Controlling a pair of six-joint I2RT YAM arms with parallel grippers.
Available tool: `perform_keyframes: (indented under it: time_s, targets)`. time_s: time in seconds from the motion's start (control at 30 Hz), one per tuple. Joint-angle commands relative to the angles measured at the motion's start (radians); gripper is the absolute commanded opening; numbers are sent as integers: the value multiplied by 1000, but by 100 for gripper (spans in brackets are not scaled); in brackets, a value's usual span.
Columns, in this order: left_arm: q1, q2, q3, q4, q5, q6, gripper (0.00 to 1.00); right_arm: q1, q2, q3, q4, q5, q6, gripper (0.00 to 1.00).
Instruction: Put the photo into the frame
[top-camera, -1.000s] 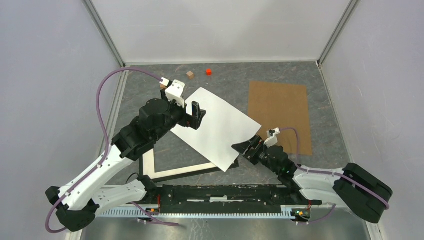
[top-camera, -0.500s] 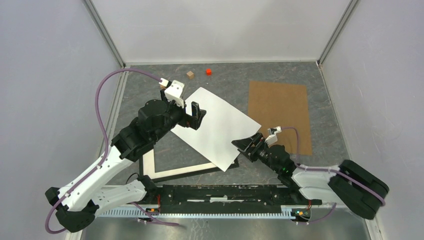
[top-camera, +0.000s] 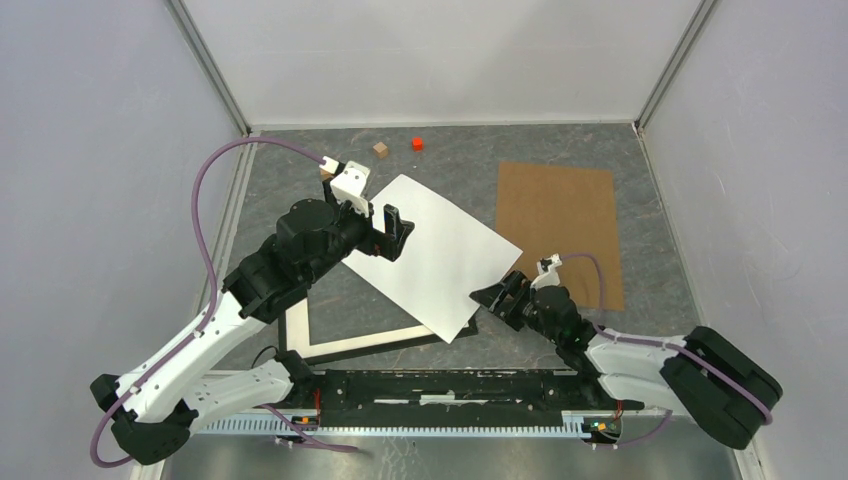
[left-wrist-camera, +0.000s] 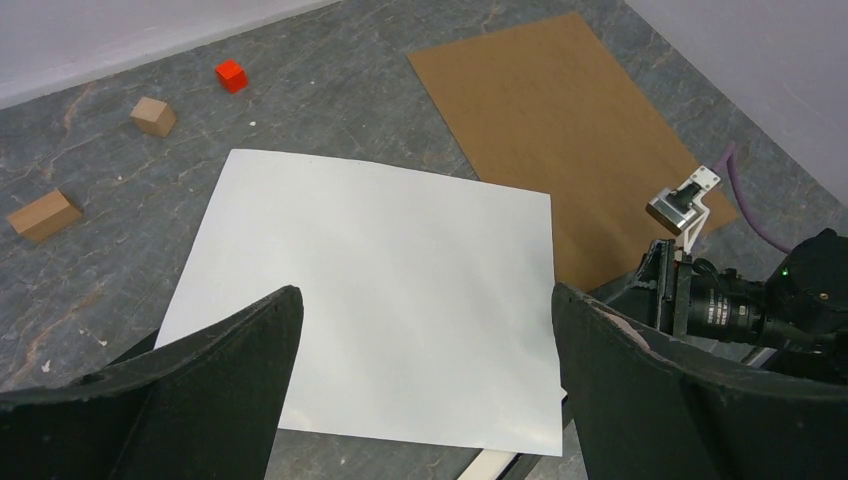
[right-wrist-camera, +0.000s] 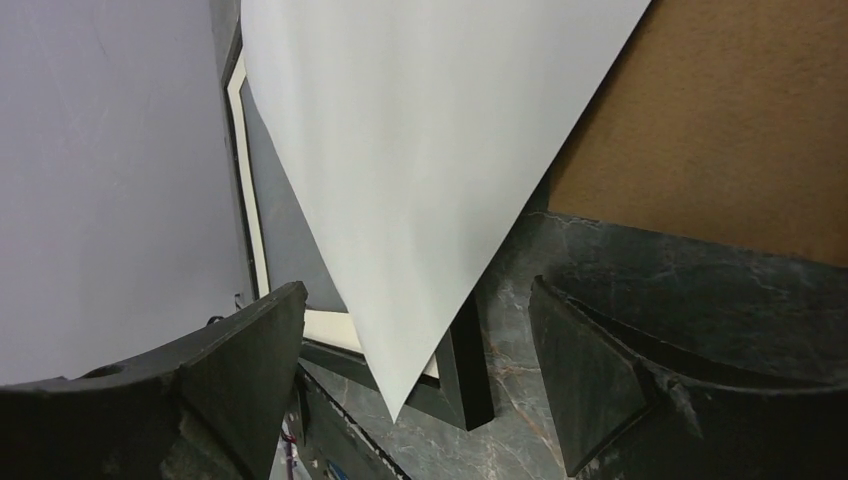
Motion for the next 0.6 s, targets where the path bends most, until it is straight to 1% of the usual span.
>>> perform_keyframes:
  time_s: [0.0, 0.17, 0.3, 0.47, 0.57]
  targets:
    - [2, -5, -4, 53, 12, 38, 100, -6, 115, -98, 106, -57, 25, 87]
    - [4, -8, -4, 55, 16, 37, 100, -38, 236, -88, 236, -15, 50, 85]
    - [4, -7, -4, 54, 26, 35, 100, -76, 370, -34, 351, -36, 62, 82]
    - [4, -10, -7, 53, 25, 38, 100, -124, 503, -29, 543, -49, 93, 72]
    - [4, -9, -7, 53, 25, 40, 100, -148, 567, 25, 595, -81, 83, 64]
